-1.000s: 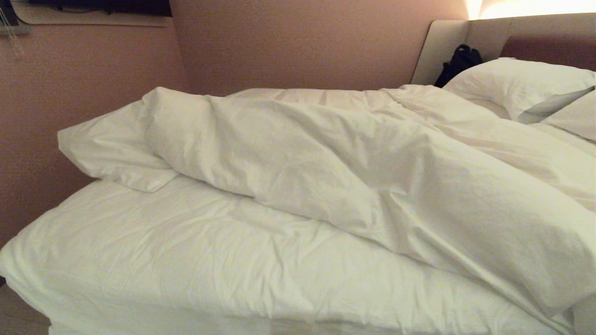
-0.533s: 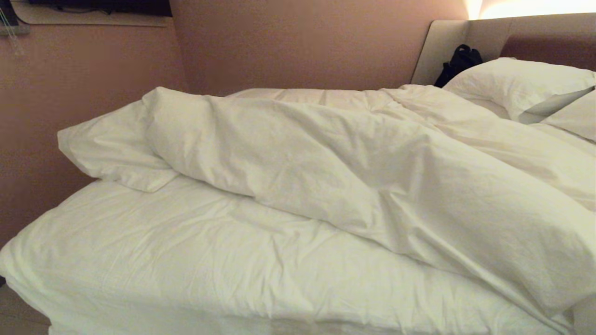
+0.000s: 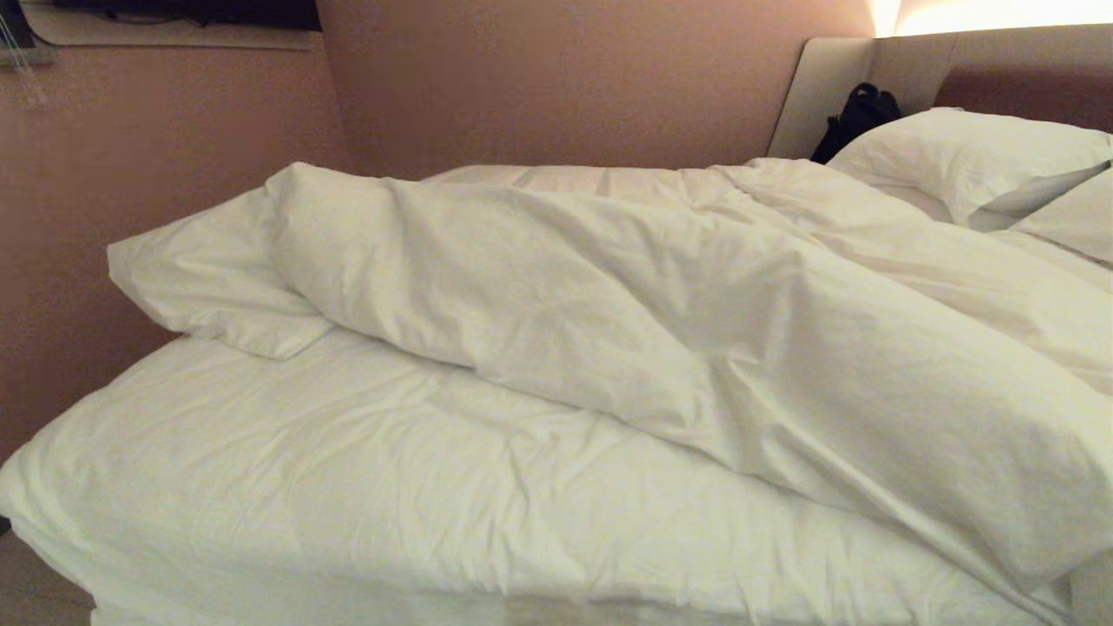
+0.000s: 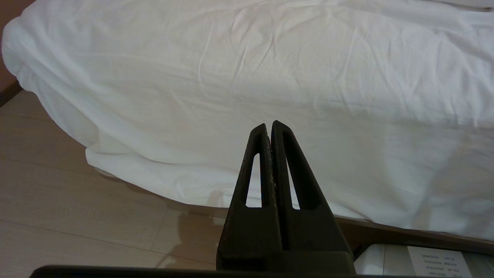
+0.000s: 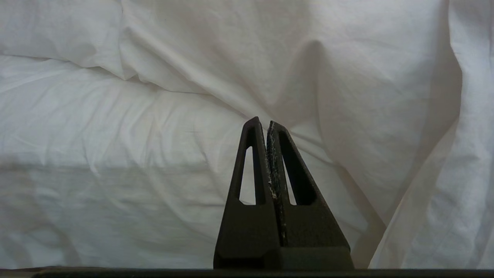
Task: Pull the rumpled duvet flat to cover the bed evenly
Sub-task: Flatten the corners of the folded blanket
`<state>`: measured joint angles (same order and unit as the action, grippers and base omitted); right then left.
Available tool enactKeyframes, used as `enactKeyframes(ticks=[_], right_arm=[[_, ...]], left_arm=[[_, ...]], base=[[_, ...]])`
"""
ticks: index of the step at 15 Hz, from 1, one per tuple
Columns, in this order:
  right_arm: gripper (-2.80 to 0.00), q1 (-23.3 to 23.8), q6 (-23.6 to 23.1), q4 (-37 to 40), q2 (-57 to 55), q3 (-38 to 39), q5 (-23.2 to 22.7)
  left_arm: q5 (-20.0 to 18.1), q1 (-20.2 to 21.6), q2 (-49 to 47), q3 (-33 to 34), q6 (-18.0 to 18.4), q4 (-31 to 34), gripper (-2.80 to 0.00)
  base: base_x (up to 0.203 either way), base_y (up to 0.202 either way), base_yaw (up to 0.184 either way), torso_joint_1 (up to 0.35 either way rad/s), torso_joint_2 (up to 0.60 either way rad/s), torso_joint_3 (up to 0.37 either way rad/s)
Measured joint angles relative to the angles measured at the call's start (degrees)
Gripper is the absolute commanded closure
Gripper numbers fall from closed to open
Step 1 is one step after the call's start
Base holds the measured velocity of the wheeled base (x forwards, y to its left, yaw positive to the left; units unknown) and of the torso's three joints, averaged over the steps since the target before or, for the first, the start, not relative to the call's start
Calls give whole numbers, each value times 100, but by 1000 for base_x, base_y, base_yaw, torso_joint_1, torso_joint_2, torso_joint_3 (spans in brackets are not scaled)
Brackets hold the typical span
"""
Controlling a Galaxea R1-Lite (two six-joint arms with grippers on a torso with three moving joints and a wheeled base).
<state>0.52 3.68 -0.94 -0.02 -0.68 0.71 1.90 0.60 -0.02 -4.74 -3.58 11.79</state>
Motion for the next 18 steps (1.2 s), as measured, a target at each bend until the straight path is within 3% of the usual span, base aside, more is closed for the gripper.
enactKeyframes(ticks=[4, 8, 11, 15, 18], right_arm=[[0, 0, -2, 0, 0, 0, 0], [0, 0, -1, -2, 0, 0, 0], [0, 0, -2, 0, 0, 0, -2], [0, 0, 0, 1, 0, 0, 0], [0, 0, -2, 0, 0, 0, -2]], left_arm=[[10, 0, 0, -15, 13, -2, 0], [-141, 0, -115, -706, -612, -24, 0], [-256, -5, -508, -1072, -738, -180, 0], [-313, -90, -1499, -1168, -801, -854, 0], [-327, -130, -2985, -1291, -939, -1656, 0]], base=[[0, 0, 0, 0, 0, 0], [0, 0, 0, 0, 0, 0], [0, 0, 0, 0, 0, 0], [0, 0, 0, 0, 0, 0], [0, 0, 0, 0, 0, 0]])
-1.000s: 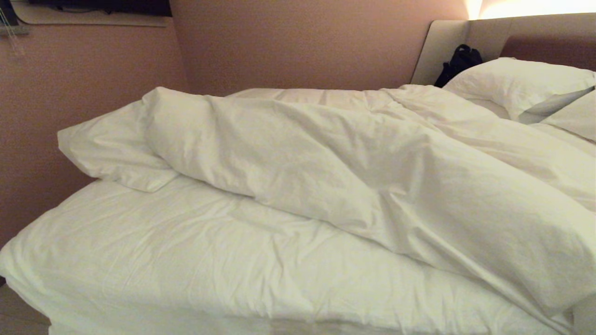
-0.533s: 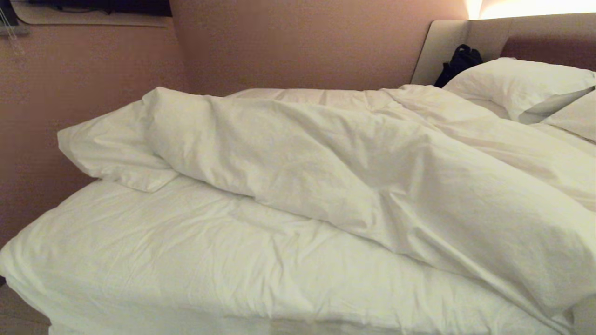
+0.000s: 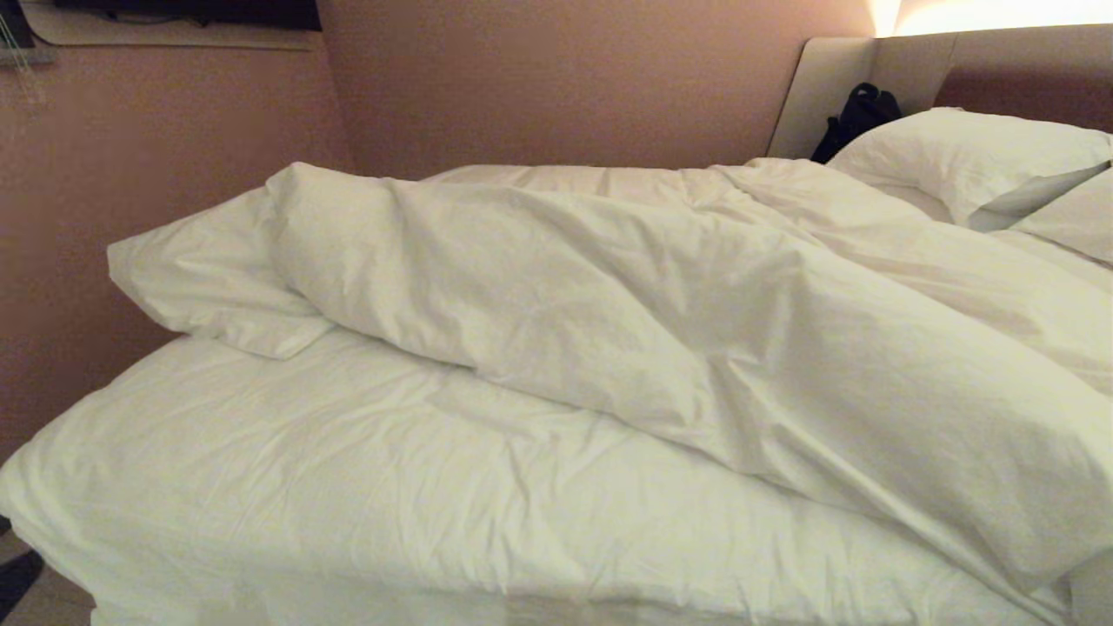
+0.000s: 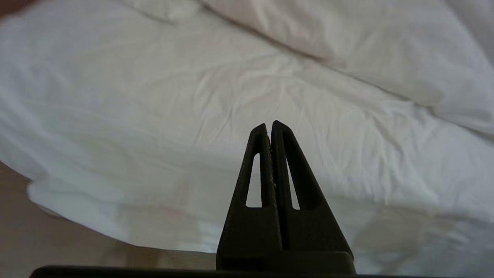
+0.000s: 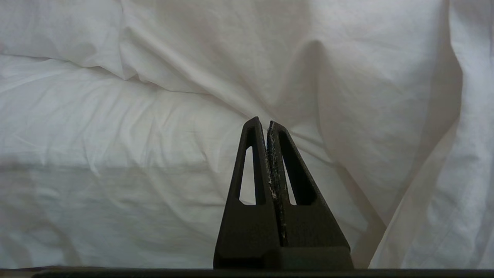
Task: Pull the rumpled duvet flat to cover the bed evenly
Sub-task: Flatten the corners of the folded blanket
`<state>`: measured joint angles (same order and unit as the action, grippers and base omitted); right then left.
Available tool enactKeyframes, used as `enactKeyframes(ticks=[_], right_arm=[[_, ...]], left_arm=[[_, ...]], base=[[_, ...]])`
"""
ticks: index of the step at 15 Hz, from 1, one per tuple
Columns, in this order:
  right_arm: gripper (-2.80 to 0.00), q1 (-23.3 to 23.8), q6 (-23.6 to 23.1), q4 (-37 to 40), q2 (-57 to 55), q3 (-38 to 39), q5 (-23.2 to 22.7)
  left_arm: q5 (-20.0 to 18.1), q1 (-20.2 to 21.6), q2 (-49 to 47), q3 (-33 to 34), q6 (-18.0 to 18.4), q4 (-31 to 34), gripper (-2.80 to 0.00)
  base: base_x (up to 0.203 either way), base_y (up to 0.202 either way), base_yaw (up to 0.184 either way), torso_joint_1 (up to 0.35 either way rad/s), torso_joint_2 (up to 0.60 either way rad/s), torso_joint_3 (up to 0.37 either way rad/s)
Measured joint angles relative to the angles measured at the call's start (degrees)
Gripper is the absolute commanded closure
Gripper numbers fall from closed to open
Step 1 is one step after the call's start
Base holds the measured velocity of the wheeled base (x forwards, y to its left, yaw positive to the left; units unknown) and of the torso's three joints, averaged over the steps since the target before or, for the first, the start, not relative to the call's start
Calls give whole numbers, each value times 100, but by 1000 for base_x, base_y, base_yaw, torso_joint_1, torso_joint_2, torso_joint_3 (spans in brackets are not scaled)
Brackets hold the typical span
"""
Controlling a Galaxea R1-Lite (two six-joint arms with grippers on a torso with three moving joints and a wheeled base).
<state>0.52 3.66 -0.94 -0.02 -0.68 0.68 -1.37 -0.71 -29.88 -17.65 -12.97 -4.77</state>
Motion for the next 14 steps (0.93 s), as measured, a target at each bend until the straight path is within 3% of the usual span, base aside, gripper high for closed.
enactKeyframes(ticks=[3, 6, 12, 14], right_arm=[[0, 0, 4, 0, 0, 0, 2], [0, 0, 2, 0, 0, 2, 1], [0, 0, 0, 0, 0, -2, 2], [0, 0, 2, 0, 0, -2, 0]], left_arm=[[-11, -6, -1911, -532, -154, -921, 0], [-34, -4, -3857, -1545, -380, -1477, 0], [-48, -103, -7258, -4245, -1470, -1744, 0], [-48, -145, -8099, -5088, -1686, -1747, 0]], base=[[0, 0, 0, 0, 0, 0], [0, 0, 0, 0, 0, 0], [0, 0, 0, 0, 0, 0], [0, 0, 0, 0, 0, 0]])
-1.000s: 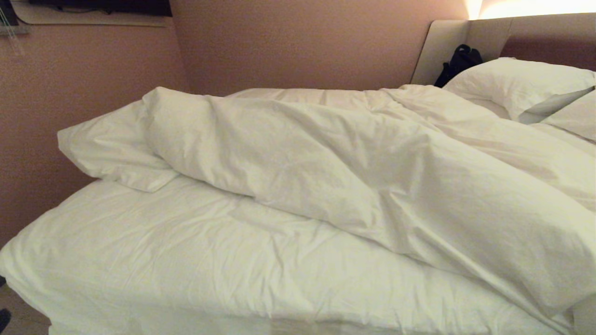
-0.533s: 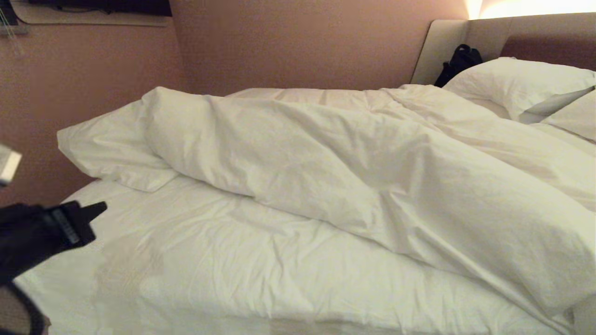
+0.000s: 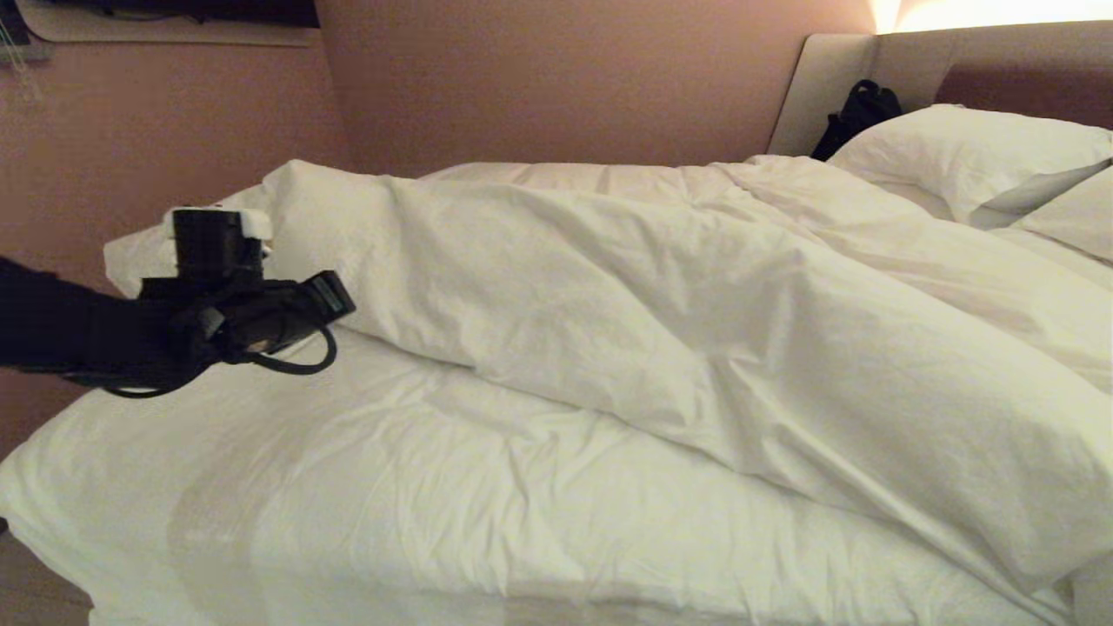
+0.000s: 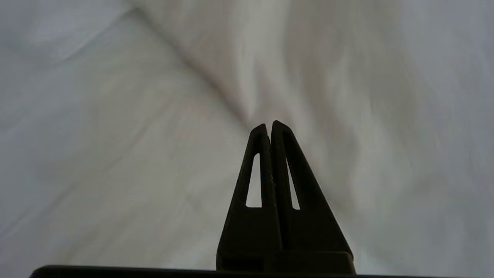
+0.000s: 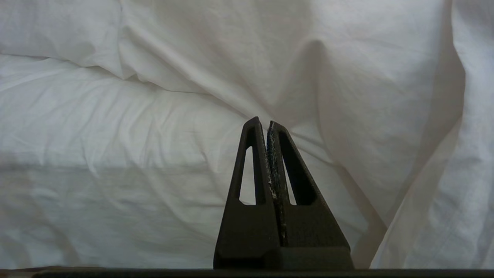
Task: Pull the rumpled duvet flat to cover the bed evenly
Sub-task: Flatten the corners of the folded blanket
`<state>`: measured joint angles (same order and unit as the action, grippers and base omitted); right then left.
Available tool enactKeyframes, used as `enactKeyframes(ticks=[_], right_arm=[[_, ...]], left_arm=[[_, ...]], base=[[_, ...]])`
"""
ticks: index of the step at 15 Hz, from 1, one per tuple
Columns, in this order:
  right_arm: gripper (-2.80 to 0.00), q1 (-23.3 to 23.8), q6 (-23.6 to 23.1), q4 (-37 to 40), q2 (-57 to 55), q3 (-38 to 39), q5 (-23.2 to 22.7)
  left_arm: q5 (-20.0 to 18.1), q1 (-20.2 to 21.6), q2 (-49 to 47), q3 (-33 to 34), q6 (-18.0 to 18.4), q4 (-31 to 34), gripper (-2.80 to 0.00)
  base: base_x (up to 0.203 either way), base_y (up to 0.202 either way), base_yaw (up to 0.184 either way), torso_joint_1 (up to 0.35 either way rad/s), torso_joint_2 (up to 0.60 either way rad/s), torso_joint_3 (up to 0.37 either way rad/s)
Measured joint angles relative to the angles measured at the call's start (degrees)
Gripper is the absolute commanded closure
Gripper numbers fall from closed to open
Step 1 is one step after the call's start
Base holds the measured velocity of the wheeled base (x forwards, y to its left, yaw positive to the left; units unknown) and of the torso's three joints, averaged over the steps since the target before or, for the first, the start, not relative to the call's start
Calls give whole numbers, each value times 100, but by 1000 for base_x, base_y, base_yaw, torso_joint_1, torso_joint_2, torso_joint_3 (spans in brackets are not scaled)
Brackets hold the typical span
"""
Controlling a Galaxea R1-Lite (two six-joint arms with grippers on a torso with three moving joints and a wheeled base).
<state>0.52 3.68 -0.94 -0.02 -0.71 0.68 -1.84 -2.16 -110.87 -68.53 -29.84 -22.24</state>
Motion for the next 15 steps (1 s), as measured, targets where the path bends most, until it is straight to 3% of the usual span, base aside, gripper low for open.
enactKeyframes(ticks=[7, 10, 15], right_arm=[[0, 0, -1, 0, 0, 0, 1], [0, 0, -2, 0, 0, 0, 2], [0, 0, -1, 0, 0, 2, 0]], left_arm=[[16, -221, -2013, -2059, -66, 511, 0], [11, -369, -2299, -2453, -77, 692, 0], [17, -417, -2408, -2548, -109, 730, 0]], base=[[0, 0, 0, 0, 0, 0], [0, 0, 0, 0, 0, 0], [0, 0, 0, 0, 0, 0]])
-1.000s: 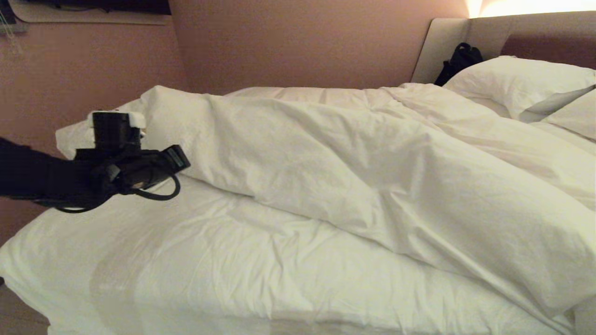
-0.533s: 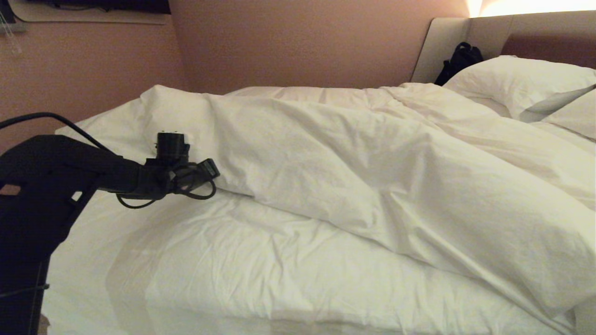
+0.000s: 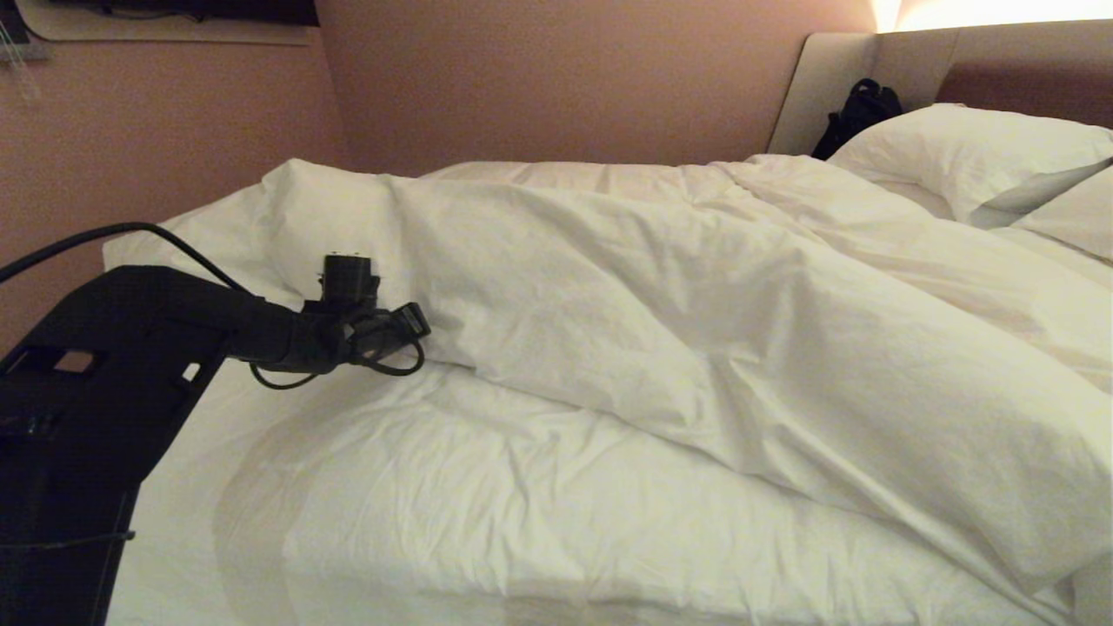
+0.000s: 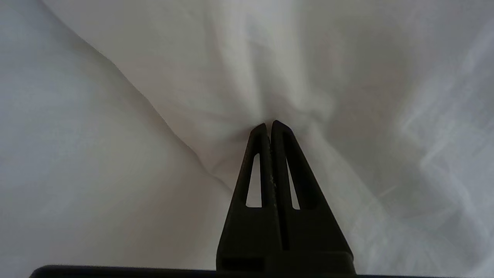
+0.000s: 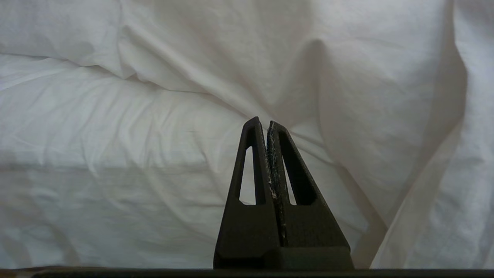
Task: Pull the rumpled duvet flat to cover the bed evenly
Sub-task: Flatten the corners of the folded blanket
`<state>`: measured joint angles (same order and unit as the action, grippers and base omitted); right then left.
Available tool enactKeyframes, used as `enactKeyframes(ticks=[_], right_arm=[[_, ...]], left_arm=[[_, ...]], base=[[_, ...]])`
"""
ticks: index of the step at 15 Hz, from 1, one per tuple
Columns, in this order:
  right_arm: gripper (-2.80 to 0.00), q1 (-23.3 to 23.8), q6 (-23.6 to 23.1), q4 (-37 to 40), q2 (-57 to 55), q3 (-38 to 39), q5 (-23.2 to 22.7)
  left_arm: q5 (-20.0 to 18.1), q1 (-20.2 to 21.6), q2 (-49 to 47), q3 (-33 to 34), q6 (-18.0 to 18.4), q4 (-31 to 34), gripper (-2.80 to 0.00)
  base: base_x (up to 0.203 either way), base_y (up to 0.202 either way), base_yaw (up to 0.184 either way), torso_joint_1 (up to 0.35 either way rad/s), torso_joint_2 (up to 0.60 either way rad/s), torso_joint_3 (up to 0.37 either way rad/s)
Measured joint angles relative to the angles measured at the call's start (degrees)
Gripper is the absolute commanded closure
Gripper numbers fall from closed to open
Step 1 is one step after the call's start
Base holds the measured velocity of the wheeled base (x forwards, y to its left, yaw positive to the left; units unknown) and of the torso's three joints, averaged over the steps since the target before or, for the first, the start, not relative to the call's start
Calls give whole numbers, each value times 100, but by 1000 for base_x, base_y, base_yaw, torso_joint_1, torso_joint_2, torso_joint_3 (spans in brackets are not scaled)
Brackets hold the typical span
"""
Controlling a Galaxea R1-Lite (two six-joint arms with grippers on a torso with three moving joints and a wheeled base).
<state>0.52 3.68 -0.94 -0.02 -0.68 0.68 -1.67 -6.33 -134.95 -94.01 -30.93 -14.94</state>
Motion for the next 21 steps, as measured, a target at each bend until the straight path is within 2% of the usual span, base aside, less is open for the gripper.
enactKeyframes(ticks=[6, 9, 10, 16, 21], right_arm=[[0, 0, 1, 1, 0, 0, 0], [0, 0, 1, -2, 0, 0, 0], [0, 0, -2, 0, 0, 0, 2], [0, 0, 1, 0, 0, -2, 2], [0, 0, -1, 1, 0, -2, 1]], left_arm=[[-12, -11, 257, 338, -51, -94, 0], [-20, -2, 500, 611, -230, -122, 0], [-17, 0, 541, 640, -263, -124, -280], [-23, -4, 651, 680, -305, -129, -280], [3, -9, 532, 620, -504, -135, -280]], base=[[0, 0, 0, 0, 0, 0], [0, 0, 0, 0, 0, 0], [0, 0, 0, 0, 0, 0], [0, 0, 0, 0, 0, 0], [0, 0, 0, 0, 0, 0]])
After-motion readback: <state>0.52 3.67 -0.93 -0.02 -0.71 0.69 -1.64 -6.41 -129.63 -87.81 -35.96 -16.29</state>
